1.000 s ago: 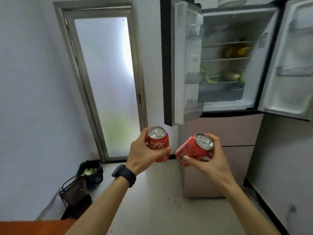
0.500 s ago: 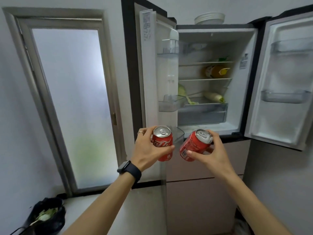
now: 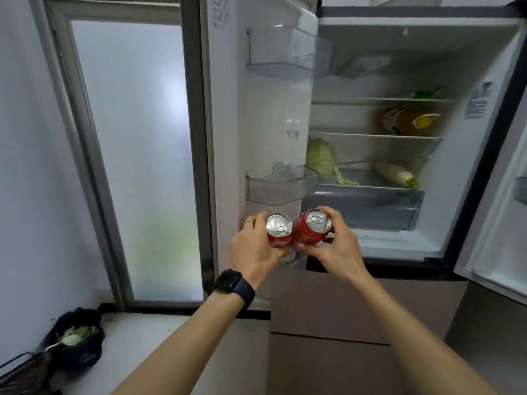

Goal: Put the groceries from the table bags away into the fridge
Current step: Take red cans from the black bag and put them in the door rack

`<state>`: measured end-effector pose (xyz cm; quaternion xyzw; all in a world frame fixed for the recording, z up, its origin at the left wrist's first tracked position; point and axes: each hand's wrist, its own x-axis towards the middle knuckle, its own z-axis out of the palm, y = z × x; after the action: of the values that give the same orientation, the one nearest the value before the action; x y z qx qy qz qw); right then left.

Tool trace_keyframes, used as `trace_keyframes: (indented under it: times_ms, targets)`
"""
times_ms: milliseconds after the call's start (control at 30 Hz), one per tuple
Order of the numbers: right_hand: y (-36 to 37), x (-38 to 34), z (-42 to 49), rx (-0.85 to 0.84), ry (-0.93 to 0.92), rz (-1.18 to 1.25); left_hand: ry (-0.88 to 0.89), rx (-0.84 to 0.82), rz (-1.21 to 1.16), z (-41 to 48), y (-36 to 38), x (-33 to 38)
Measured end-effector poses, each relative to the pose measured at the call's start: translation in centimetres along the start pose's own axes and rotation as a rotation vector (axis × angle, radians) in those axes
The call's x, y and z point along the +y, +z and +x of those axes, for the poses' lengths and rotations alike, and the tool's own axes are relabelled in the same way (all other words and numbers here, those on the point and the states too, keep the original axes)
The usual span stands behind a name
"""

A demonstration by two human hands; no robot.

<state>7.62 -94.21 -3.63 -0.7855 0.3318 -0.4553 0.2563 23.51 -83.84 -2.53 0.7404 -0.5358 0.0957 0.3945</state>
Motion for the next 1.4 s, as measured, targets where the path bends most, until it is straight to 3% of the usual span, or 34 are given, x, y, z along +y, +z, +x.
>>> trace_keyframes:
  times_ms: [100,300,600,767,1000,1167,1400]
  targets:
    - [0.6,2.4,3.1,-0.129,-0.006,-0.009,-0.093,-0.063,0.164,1.6,2.0,1.3]
    - [1.2,4.9,7.6,-0.39,-0.1,-0.117,-0.382,-0.117,0.23,3.6,4.7,0.8]
    - [3.8,5.8,10.9,-0.76,-0.277,-0.438,-0.563,-0.191,0.278,4.9,5.5,-0.4]
    - [5.2,6.4,10.9,-0.766,-0.373,-0.469,-0.626,-0.261,0.296,5.2,6.8,-0.9]
    - [5.8,7.6,9.7,-0.618,-0.452,-0.38,-0.64,-0.293,0.338,5.4,6.4,-1.0]
    - [5.8,7.7,10.0,-0.479,-0.559,-0.551,-0.534,-0.294,0.621,5.8,6.5,-0.4]
    - [5.1,8.0,10.7,-0.653,-0.46,-0.472,-0.391,-0.364,0.709,5.0,5.7,-0.6]
